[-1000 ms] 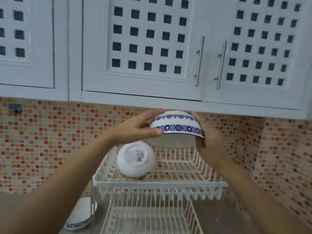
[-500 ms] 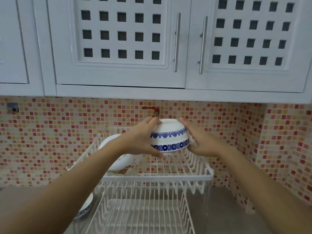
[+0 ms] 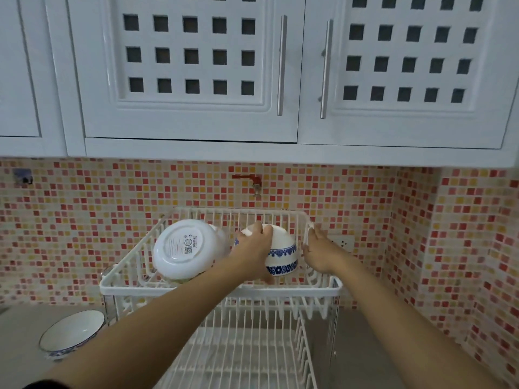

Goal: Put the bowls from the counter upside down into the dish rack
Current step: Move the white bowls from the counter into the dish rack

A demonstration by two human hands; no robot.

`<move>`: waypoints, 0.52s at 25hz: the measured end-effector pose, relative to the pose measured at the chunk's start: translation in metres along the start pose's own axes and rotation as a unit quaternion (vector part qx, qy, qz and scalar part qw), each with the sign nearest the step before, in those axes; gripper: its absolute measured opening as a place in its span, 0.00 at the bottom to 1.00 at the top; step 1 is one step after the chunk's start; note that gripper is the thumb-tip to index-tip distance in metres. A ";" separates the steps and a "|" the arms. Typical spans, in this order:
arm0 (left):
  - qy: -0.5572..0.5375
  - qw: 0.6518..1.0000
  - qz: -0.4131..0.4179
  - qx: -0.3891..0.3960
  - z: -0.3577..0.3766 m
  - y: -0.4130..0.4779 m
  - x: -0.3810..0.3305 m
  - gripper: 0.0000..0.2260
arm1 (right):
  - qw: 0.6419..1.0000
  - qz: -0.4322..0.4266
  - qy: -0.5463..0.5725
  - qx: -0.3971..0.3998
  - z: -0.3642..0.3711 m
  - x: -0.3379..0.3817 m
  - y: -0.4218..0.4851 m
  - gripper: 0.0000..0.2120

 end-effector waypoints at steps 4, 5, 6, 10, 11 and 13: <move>0.010 0.998 -0.032 0.044 0.016 0.013 0.006 0.49 | 0.999 0.023 0.022 -0.012 0.000 -0.003 0.000 0.29; 0.007 0.998 -0.035 0.047 0.017 0.014 0.007 0.49 | 0.999 0.024 0.021 -0.011 0.000 -0.003 0.000 0.29; 0.005 0.998 -0.035 0.047 0.018 0.015 0.007 0.49 | 0.999 0.025 0.019 -0.011 0.001 -0.003 0.001 0.29; 0.025 0.999 -0.027 0.030 0.012 0.013 0.000 0.46 | 0.999 0.028 0.013 -0.019 0.001 -0.004 0.003 0.29; 0.036 0.998 -0.029 0.033 0.011 0.011 -0.004 0.45 | 0.999 0.028 0.013 -0.019 0.001 -0.004 0.003 0.29; 0.066 0.996 -0.032 0.051 0.014 0.009 -0.009 0.43 | 0.999 0.030 0.010 -0.018 0.001 -0.003 0.002 0.29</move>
Point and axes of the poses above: each hand's wrist, its own y-axis towards the middle knuckle, its own z-axis out of the palm, x = y × z, the point moved 9 cm from there along y, towards the middle knuckle, and after that the axes turned 5 degrees about y, right-handed, at the moved point
